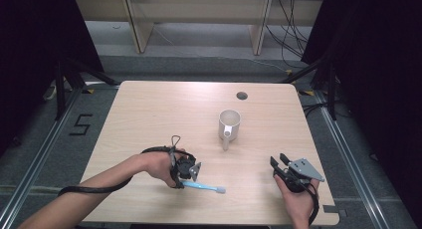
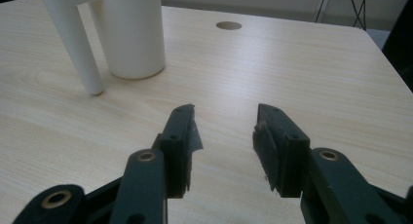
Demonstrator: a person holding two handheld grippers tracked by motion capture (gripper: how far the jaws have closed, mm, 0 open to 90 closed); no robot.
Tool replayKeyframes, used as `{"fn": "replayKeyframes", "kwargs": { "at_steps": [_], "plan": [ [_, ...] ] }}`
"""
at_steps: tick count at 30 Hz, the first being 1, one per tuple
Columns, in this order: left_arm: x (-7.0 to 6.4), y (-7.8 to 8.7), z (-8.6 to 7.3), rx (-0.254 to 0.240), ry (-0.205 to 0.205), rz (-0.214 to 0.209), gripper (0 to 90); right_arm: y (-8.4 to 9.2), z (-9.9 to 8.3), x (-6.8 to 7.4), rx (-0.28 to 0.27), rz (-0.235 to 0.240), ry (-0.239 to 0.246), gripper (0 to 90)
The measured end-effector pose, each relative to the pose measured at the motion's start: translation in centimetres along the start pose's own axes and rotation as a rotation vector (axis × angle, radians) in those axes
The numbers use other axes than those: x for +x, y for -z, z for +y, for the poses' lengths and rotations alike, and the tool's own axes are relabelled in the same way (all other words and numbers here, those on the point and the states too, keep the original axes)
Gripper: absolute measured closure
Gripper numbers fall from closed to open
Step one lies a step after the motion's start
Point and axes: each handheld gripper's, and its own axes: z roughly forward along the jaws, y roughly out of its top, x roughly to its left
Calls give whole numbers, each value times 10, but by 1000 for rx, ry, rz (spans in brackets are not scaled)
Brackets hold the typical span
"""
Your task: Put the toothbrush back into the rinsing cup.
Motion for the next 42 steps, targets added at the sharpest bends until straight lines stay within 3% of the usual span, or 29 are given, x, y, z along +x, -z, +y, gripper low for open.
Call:
{"fn": "replayKeyframes", "kwargs": {
  "at_steps": [10,13,18,20,22,25,26,27,28,30,31,32,42],
  "plan": [
    [3,-4,4,9,-6,-14,667,-1,0,-1,-8,13,5,591],
    [3,-5,5,13,-5,-21,677,-1,1,-5,-25,2,53,591],
    [4,-6,5,25,-3,-32,694,-1,1,-6,-22,6,49,591],
    [5,-7,5,28,-3,-33,701,0,1,-2,-5,19,2,591],
    [5,-7,6,30,-4,-32,706,0,1,-3,-8,13,19,591],
    [8,-5,9,81,-43,-21,730,0,1,-4,7,11,32,590],
    [8,-5,9,81,-43,-21,740,0,1,-4,7,11,32,590],
    [5,-8,9,45,3,-25,740,-1,0,-4,-3,16,24,590],
    [7,-7,11,74,-26,-11,745,-1,0,-3,-4,16,25,590],
    [6,-7,13,78,-23,-8,754,-1,1,-4,-8,29,28,590],
    [6,-7,14,86,-24,-7,758,0,1,-3,-15,8,17,590],
    [6,-7,14,86,-24,-7,761,0,1,-5,-18,3,43,590],
    [4,-8,18,111,-14,5,781,0,1,-5,-24,0,54,588]
  ]
}}
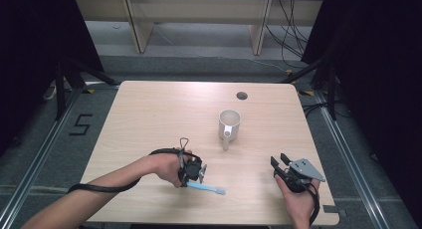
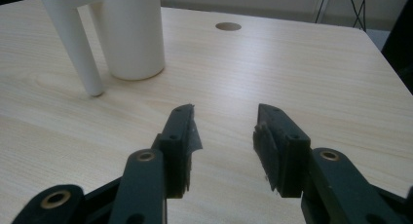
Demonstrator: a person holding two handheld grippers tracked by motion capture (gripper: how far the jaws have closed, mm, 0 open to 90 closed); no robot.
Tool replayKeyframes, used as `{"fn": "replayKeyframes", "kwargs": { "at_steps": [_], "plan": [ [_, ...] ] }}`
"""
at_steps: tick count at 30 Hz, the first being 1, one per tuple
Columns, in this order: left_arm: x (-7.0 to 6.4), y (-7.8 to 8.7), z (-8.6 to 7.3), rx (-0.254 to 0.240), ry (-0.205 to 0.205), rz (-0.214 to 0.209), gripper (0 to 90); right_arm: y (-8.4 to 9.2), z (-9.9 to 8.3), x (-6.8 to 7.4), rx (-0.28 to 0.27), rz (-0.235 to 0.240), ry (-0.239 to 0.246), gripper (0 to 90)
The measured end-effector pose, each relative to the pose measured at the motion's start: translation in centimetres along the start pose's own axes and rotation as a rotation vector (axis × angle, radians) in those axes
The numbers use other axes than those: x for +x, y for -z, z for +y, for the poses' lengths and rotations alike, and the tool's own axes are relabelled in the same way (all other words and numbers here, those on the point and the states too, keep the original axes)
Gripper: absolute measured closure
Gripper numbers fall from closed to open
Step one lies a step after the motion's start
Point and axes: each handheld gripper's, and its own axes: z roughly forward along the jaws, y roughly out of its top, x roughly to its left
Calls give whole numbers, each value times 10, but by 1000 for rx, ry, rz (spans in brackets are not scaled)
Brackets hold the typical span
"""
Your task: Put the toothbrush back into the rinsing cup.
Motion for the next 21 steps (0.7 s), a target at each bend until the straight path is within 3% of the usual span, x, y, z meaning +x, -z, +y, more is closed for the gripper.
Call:
{"fn": "replayKeyframes", "kwargs": {
  "at_steps": [1,3,4,6,7,8,12,14,16,17,20,21],
  "plan": [
    [0,0,-1,-7,8,-2,782,0,-1,3,9,5,-39,589],
    [0,0,-1,-8,9,-3,783,0,-1,3,15,14,-48,589],
    [0,0,-1,-9,9,-1,785,0,-1,1,11,11,-19,588],
    [0,0,-2,-12,10,0,786,0,-1,1,7,8,-10,588],
    [0,0,-3,-19,12,-1,786,0,-1,1,5,7,-8,589],
    [0,0,-3,-23,15,-3,787,0,-1,3,14,11,-45,588],
    [1,0,-7,-52,26,-8,788,0,-1,0,1,10,-13,588],
    [2,1,-8,-57,27,-11,788,0,-1,1,6,12,-23,588],
    [2,0,-11,-73,36,-13,788,0,-2,0,4,-6,-4,588],
    [0,-1,-12,-98,65,-20,788,0,-2,0,4,-6,-3,589],
    [2,2,-14,-94,45,-25,788,0,-2,0,5,-6,-6,589],
    [0,2,-15,-126,75,-32,788,0,-2,0,4,-5,-5,588]
  ]
}}
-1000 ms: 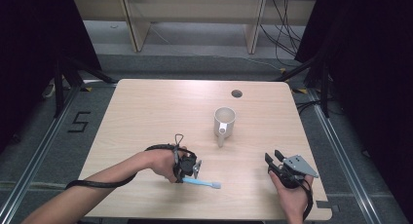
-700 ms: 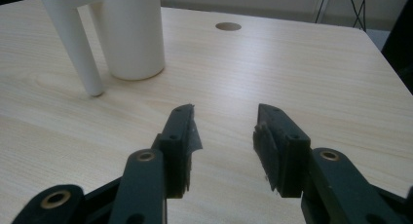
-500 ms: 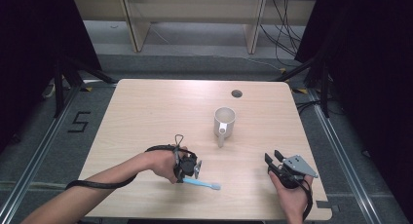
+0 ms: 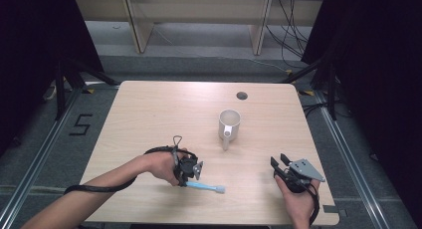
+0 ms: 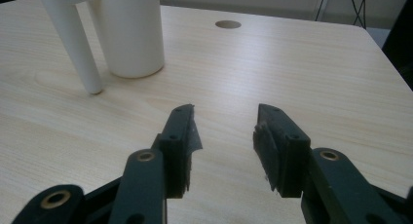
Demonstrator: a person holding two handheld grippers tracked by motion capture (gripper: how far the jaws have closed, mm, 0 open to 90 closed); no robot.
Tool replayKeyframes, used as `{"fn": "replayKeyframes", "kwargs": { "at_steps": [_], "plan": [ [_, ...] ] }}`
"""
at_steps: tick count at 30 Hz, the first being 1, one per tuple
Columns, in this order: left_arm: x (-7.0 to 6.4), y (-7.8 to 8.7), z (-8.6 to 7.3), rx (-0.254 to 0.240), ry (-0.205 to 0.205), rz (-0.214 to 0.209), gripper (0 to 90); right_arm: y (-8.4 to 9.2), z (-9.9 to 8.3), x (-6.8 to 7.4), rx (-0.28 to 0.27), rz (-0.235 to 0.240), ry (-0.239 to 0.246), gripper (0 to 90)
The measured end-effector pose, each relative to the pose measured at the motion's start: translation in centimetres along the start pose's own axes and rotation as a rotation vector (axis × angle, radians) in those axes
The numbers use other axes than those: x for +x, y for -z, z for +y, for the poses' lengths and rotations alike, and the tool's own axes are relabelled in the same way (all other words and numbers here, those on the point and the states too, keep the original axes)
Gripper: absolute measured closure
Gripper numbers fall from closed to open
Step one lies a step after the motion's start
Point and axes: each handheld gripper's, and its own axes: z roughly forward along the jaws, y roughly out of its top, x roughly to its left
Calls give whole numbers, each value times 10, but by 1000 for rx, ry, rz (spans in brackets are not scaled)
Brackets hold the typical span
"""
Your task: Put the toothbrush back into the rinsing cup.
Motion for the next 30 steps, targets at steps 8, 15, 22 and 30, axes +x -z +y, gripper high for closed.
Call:
{"fn": "replayKeyframes", "kwargs": {
  "at_steps": [8,15,22,30],
  "plan": [
    [0,12,-7,-92,11,8,788,1,0,4,15,5,-41,588],
    [0,23,-12,-168,-1,43,788,2,0,3,24,8,-41,588],
    [-2,31,-17,-249,3,69,788,0,-1,2,12,10,-10,588],
    [-3,32,-23,-317,24,96,788,0,-1,3,10,10,-7,589]
  ]
}}
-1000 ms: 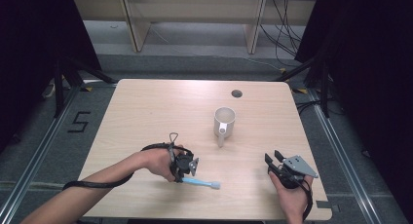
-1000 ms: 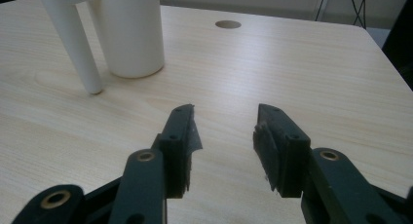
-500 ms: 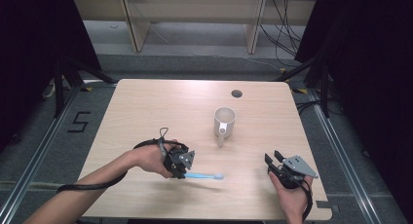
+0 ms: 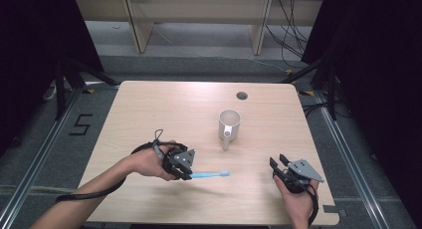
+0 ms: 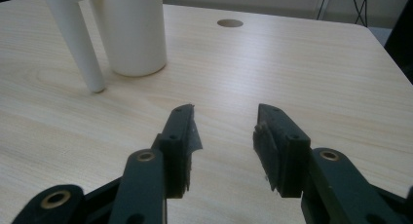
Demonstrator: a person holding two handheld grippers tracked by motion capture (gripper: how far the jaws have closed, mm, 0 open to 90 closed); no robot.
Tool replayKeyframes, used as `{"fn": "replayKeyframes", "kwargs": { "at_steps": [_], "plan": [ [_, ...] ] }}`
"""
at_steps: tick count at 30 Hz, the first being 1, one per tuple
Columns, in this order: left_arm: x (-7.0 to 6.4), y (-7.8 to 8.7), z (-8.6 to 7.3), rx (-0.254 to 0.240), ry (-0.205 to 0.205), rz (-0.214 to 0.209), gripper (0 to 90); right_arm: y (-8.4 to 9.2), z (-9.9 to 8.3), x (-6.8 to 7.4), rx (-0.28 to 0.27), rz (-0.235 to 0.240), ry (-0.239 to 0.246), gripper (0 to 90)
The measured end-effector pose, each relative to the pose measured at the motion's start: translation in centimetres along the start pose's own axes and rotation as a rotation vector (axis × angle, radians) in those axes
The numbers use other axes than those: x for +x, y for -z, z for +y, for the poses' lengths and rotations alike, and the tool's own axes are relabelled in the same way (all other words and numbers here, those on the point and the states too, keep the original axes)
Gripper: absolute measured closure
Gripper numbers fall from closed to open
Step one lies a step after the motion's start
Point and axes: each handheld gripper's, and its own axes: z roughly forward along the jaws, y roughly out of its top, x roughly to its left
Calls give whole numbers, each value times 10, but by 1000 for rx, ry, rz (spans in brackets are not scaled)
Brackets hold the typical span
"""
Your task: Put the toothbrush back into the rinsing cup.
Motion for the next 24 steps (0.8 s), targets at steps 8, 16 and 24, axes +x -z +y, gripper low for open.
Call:
{"fn": "replayKeyframes", "kwargs": {
  "at_steps": [8,16,24],
  "plan": [
    [-1,1,-5,-67,25,20,788,0,0,0,1,-2,1,589],
    [-1,3,-9,-162,51,60,788,1,0,0,0,-3,1,588],
    [-2,11,-16,-283,82,108,788,0,0,2,1,8,-3,588]
  ]
}}
